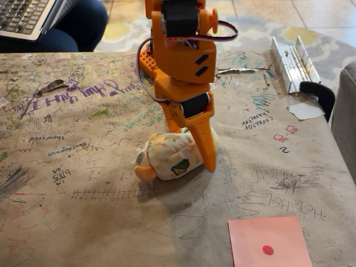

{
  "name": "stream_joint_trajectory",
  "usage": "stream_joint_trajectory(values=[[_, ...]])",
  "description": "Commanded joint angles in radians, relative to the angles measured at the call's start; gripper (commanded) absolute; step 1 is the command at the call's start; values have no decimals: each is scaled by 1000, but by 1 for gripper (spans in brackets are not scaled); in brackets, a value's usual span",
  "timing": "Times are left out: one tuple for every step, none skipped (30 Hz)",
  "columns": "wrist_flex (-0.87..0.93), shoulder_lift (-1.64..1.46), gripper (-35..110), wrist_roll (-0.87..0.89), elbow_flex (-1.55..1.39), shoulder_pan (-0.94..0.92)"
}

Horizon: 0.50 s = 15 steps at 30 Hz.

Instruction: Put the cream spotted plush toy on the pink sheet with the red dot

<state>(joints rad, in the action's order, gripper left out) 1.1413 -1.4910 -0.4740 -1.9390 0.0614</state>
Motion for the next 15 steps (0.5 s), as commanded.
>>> stream_joint_trajectory(values=[[14, -25, 42, -67, 18, -25], [20, -31, 42, -84, 5, -31], [28, -41, 42, -107, -15, -38], [34, -55, 41, -135, -38, -43], [35, -74, 41, -163, -67, -52], [32, -92, 41, -192, -94, -61], [31, -104, 41, -213, -115, -75], [28, -115, 40, -229, -129, -86], [17, -120, 39, -238, -141, -94], [3, -118, 38, -238, -146, -94], [-2, -104, 34, -233, -138, -94], [2, -84, 28, -229, -124, -91], [6, -69, 21, -227, -115, -87], [5, -61, 11, -227, -114, -84], [-5, -54, 0, -225, -114, -80]])
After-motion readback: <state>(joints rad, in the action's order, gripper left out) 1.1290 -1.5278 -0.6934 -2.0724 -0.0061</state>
